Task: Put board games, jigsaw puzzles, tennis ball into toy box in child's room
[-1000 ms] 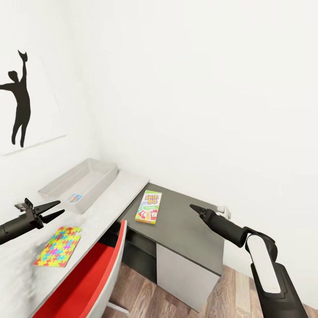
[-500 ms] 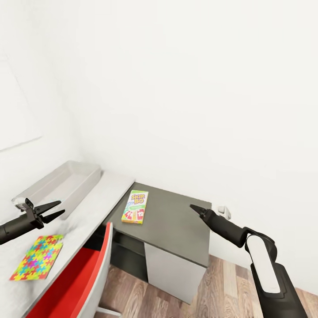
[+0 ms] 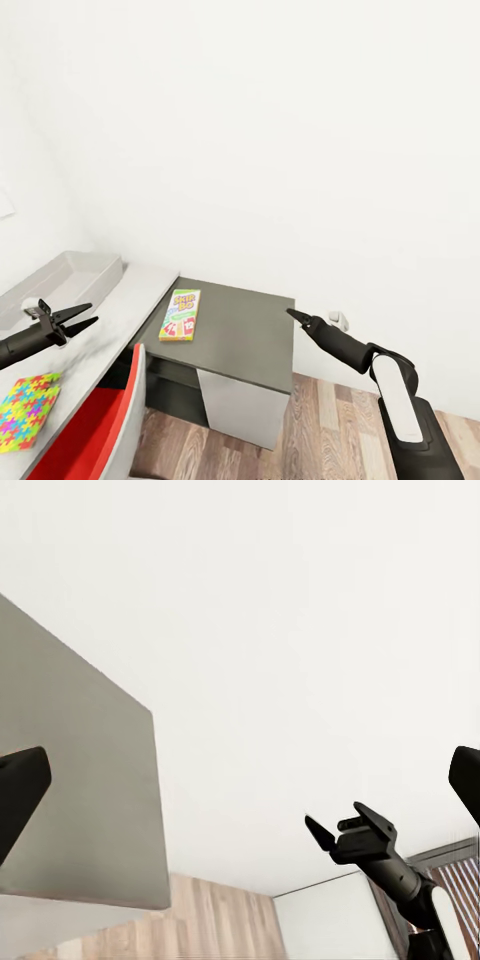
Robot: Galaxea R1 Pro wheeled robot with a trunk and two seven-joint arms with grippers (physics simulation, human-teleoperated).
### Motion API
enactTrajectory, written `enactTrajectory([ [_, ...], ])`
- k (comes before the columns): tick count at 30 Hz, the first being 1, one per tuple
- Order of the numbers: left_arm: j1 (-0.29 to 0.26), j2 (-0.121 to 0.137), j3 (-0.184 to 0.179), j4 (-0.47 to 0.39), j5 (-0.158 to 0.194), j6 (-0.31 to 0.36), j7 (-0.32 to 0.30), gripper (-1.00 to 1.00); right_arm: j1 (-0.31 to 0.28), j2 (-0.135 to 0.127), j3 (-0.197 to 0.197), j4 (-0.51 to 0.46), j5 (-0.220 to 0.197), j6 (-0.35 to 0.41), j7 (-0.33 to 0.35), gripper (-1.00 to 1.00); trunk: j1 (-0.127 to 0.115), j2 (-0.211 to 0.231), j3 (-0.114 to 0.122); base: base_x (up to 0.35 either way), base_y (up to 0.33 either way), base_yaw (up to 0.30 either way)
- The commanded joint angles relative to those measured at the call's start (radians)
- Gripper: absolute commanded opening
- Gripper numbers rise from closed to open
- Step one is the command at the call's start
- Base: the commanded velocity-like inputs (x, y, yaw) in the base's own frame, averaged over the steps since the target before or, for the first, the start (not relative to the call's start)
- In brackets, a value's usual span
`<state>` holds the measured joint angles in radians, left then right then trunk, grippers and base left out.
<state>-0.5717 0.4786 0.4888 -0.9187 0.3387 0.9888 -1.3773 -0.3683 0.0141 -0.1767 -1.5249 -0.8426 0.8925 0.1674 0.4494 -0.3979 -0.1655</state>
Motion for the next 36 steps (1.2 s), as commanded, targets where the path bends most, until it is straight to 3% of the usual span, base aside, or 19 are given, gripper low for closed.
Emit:
enactTrajectory([
  [1, 0.000, 0.000, 0.000, 0.000, 0.002, 0.010, -0.002, 1.00, -0.001, 0.001, -0.003, 0.000, 0.008, 0.005, 0.009, 1.00, 0.001, -0.002, -0.003, 0.000, 0.000, -0.261],
  [36, 0.000, -0.003, -0.003, 0.001, 0.002, 0.008, 0.000, 1.00, -0.001, 0.001, -0.006, 0.017, 0.009, -0.024, 0.008, 1.00, 0.001, -0.002, -0.017, 0.000, -0.021, -0.267],
])
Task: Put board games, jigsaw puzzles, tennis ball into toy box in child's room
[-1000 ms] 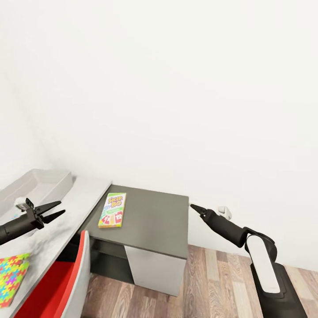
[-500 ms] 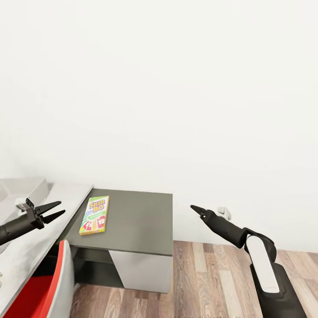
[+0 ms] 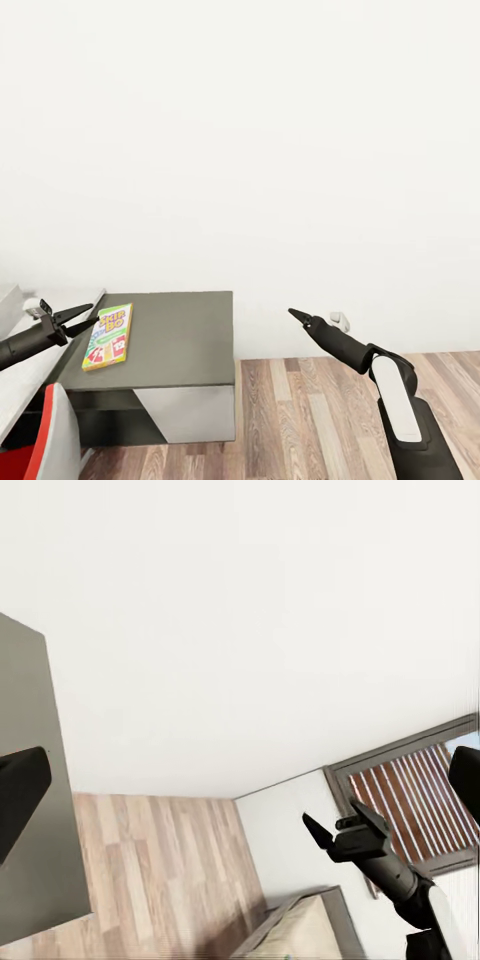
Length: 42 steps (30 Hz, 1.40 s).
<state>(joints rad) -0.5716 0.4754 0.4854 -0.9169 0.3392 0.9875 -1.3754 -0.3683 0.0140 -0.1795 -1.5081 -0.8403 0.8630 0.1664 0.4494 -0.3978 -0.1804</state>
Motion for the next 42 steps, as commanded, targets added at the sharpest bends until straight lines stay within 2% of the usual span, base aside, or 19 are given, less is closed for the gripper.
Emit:
enactTrajectory([
  [1, 0.000, 0.001, 0.001, 0.000, 0.001, 0.010, -0.002, 1.00, -0.001, 0.001, -0.003, 0.001, 0.007, 0.005, 0.008, 1.00, 0.001, -0.002, -0.002, 0.000, -0.162, -0.273],
  [42, 0.000, 0.001, 0.001, 0.000, 0.001, 0.010, -0.003, 1.00, -0.001, 0.002, -0.013, 0.083, 0.007, -0.004, 0.007, 1.00, 0.001, -0.002, -0.003, 0.000, -0.156, -0.274],
])
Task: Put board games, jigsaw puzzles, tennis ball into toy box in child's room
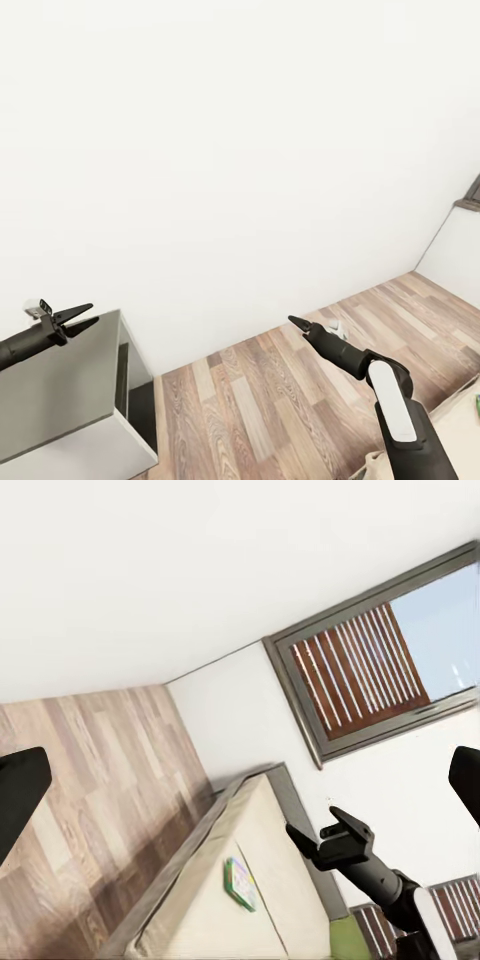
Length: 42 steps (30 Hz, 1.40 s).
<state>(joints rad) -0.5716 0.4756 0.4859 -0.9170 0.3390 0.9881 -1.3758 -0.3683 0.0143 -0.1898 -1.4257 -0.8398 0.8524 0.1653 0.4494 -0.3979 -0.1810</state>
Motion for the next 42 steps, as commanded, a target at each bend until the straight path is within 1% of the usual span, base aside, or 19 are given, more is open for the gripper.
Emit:
enactTrajectory([
  [1, 0.000, 0.000, 0.000, 0.000, 0.002, 0.010, -0.002, 1.00, -0.001, 0.001, -0.003, 0.001, 0.007, 0.006, 0.008, 1.00, 0.001, -0.002, -0.002, 0.000, -0.124, -0.274],
  [8, -0.001, 0.000, 0.000, 0.000, 0.002, 0.009, -0.002, 1.00, -0.001, 0.001, -0.002, 0.002, 0.007, -0.023, 0.004, 1.00, 0.001, -0.002, -0.002, 0.000, -0.100, -0.274],
  [36, 0.000, 0.000, 0.001, 0.000, 0.002, 0.010, -0.002, 1.00, -0.001, 0.001, -0.003, 0.017, 0.007, -0.028, 0.003, 1.00, 0.001, -0.002, -0.002, 0.000, -0.006, -0.274],
  [42, -0.001, -0.002, 0.000, 0.000, 0.002, 0.009, -0.002, 1.00, -0.001, 0.001, -0.004, 0.019, 0.007, -0.028, 0.003, 1.00, 0.001, -0.002, -0.002, 0.061, 0.000, -0.274],
])
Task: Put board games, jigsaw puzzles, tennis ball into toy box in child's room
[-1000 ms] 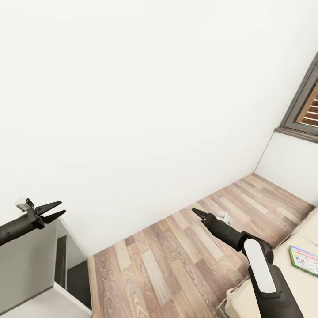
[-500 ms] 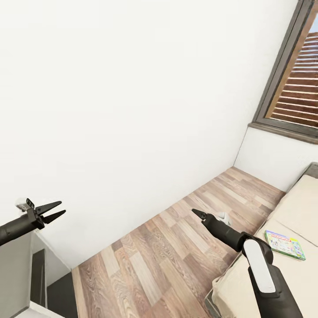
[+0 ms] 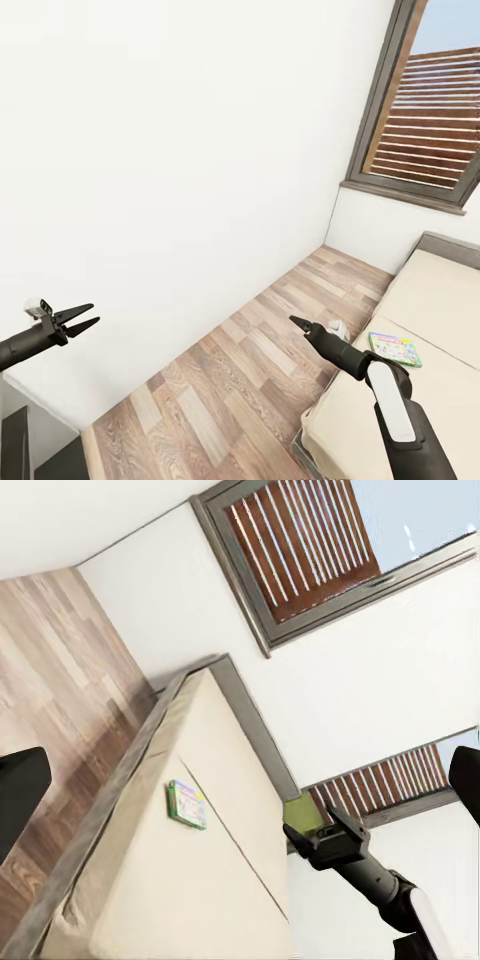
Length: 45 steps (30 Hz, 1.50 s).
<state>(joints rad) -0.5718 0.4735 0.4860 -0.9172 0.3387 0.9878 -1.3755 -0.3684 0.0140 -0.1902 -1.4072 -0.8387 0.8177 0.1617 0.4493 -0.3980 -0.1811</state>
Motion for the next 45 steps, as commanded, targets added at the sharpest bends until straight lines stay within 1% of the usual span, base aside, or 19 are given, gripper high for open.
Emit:
enactTrajectory([
  [1, 0.000, 0.000, 0.000, 0.000, 0.002, 0.010, -0.002, 1.00, -0.001, 0.001, -0.003, 0.002, 0.006, 0.006, 0.007, 1.00, 0.001, -0.002, -0.002, 0.103, 0.000, -0.274],
  [15, 0.000, -0.001, 0.000, 0.000, 0.002, 0.009, -0.003, 1.00, -0.001, 0.001, -0.013, 0.006, 0.006, 0.006, 0.007, 1.00, 0.001, -0.002, -0.002, 0.117, 0.000, -0.274],
  [45, 0.000, 0.001, 0.001, 0.000, 0.002, 0.009, -0.004, 1.00, -0.001, 0.003, -0.012, 0.014, 0.006, -0.001, 0.003, 1.00, 0.001, -0.002, -0.002, 0.090, 0.000, -0.274],
])
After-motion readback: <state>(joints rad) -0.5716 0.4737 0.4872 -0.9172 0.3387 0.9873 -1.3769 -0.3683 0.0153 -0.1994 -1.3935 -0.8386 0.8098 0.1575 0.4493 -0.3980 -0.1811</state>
